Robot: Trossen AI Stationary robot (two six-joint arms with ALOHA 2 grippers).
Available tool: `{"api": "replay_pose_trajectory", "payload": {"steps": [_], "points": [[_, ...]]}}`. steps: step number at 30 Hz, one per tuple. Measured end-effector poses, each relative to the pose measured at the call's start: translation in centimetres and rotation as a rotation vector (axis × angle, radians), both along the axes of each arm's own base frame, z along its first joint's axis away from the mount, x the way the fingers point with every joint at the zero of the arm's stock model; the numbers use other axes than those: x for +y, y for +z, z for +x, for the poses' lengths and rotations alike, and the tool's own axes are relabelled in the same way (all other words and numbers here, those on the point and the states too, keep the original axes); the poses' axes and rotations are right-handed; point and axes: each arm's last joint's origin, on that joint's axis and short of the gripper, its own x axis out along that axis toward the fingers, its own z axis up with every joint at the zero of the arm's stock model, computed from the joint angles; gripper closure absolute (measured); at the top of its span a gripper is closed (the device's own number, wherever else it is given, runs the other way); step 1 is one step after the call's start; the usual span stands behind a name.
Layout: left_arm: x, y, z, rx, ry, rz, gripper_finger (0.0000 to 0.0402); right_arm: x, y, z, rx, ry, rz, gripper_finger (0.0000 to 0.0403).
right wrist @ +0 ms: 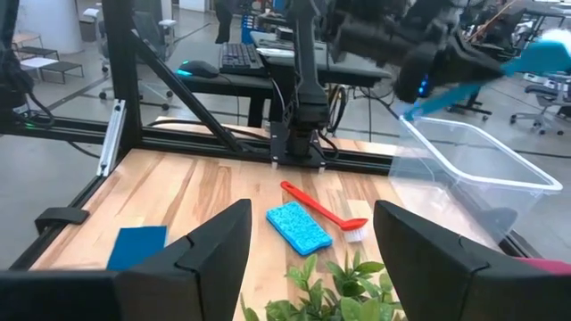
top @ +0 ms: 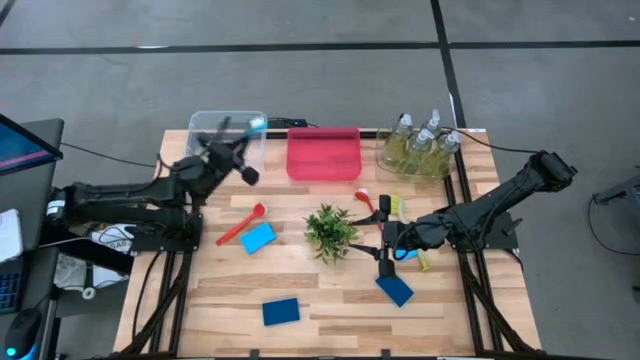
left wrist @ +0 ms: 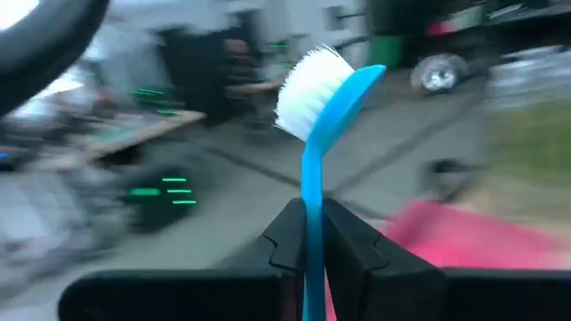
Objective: Pick & Place Kitchen Sink Supplies
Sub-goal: Put the blue dish brush into the left transparent bin, then put the red dish brush into the left transparent bin
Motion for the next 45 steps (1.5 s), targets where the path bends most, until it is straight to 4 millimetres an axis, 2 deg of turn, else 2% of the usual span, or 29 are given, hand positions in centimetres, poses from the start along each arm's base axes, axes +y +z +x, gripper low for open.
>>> {"api": "replay_pose_trajectory", "payload": {"steps": [3, 8, 19, 26, 32, 36, 39, 45], "points": [[0.5, 0.5, -0.9, 0.06, 0.131, 0.058, 0.037, -0.3, 0.0, 0.1, 0.0, -0.012, 0.0, 0.0173], [1.9, 0.1, -1.0, 0.113, 0.211, 0.067, 0.0376, -0.7, 0.0, 0.3, 0.0, -0.031, 0.001, 0.0173], [7.2, -3.5, 0.2, 0.37, 0.307, 0.015, 0.0353, -0.7, -0.2, 0.3, 0.014, -0.035, 0.019, 0.0173], [8.4, -4.8, 0.5, 0.432, 0.358, -0.016, 0.0343, -0.7, -0.3, 0.3, 0.025, -0.036, 0.014, 0.0173], [8.0, -4.6, 0.5, 0.43, 0.4, -0.005, 0.032, -0.7, -0.3, 0.3, 0.024, -0.036, 0.015, 0.0173], [6.8, -4.0, 0.5, 0.409, 0.446, 0.016, 0.0314, -0.7, -0.3, 0.3, 0.024, -0.035, 0.015, 0.0173], [5.2, -3.3, 0.8, 0.38, 0.417, 0.038, 0.0314, -0.7, -0.3, 0.3, 0.024, -0.036, 0.015, 0.0173], [0.3, -3.5, 1.5, 0.432, 0.173, 0.054, 0.0314, -0.7, -0.3, 0.3, 0.023, -0.036, 0.023, 0.0173]]}}
